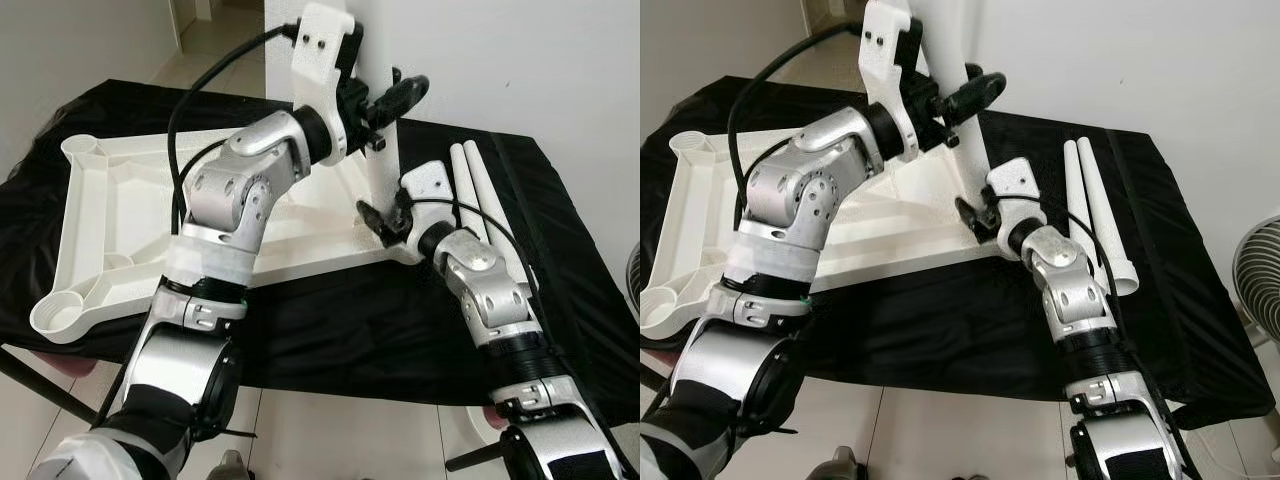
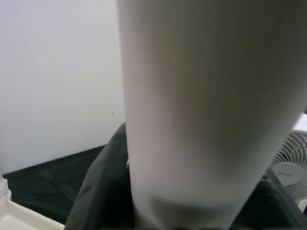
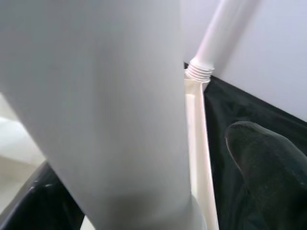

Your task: Building children table

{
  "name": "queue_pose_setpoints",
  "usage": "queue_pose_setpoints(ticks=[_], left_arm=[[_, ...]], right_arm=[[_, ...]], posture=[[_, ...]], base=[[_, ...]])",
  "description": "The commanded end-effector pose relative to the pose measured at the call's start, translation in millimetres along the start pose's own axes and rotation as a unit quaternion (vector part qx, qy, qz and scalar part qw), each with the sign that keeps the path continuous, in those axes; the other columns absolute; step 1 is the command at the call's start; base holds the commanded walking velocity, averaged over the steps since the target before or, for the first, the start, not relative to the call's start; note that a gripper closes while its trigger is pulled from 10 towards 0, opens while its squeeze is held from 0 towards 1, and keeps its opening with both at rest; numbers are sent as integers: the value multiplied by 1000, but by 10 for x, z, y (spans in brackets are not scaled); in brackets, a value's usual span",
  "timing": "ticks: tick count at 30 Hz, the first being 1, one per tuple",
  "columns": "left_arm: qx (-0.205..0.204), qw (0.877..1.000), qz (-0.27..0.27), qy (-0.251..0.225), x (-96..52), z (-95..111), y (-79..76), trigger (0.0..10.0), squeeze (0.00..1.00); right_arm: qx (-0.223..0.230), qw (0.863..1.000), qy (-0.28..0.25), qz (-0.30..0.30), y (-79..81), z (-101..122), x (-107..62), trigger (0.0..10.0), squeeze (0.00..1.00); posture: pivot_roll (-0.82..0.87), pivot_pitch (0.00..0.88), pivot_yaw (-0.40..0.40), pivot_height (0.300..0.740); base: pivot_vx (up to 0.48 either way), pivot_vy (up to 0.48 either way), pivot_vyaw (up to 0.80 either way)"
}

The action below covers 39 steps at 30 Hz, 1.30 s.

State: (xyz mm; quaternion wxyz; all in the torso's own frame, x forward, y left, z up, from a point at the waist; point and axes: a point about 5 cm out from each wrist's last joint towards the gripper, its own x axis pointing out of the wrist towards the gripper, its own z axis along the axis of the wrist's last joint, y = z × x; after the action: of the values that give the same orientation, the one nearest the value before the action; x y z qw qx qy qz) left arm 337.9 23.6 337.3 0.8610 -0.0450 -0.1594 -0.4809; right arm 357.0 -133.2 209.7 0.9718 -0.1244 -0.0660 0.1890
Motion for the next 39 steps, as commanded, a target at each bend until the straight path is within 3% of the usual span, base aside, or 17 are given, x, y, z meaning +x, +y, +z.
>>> queue_pose_setpoints(ticks=[1, 2, 3, 4, 10, 18, 27, 39], left_arm=[[14, 1000, 2, -15, 56, 94, -51, 10000, 0], [14, 1000, 11, -21, 69, 112, -57, 10000, 0], [18, 999, 17, -25, 79, 125, -62, 10000, 0], [18, 999, 24, -27, 88, 133, -63, 10000, 0], [18, 998, 58, -34, 112, 177, -34, 10000, 0], [70, 985, 149, -46, 170, 296, 6, 10000, 0], [53, 984, 166, -40, 219, 207, -41, 10000, 0], [48, 984, 165, -38, 294, 175, -128, 10000, 0]], right_arm=[[3, 999, -8, -35, -66, 40, 22, 10000, 1000], [0, 999, -11, -44, -53, 53, 38, 10000, 867], [-3, 999, -13, -47, -34, 59, 50, 10000, 600], [-11, 999, -14, -49, -7, 62, 63, 10000, 0], [-26, 998, -22, -59, 73, 71, 103, 10000, 0], [-20, 989, -44, -142, 204, 86, 161, 10000, 0], [-16, 983, -66, -173, 253, 138, 183, 10000, 0], [-43, 971, -115, -206, 233, 294, 253, 10000, 0]], posture=[[141, 36, -56, 740], [140, 38, -56, 740], [140, 40, -57, 740], [141, 44, -59, 740], [143, 47, -60, 740], [159, 52, -66, 740], [155, 50, -68, 740], [161, 45, -75, 740]], base=[[0, 0, 0], [0, 0, 0], [0, 0, 0], [0, 0, 0], [0, 0, 0], [0, 0, 0], [0, 0, 0], [0, 0, 0]])
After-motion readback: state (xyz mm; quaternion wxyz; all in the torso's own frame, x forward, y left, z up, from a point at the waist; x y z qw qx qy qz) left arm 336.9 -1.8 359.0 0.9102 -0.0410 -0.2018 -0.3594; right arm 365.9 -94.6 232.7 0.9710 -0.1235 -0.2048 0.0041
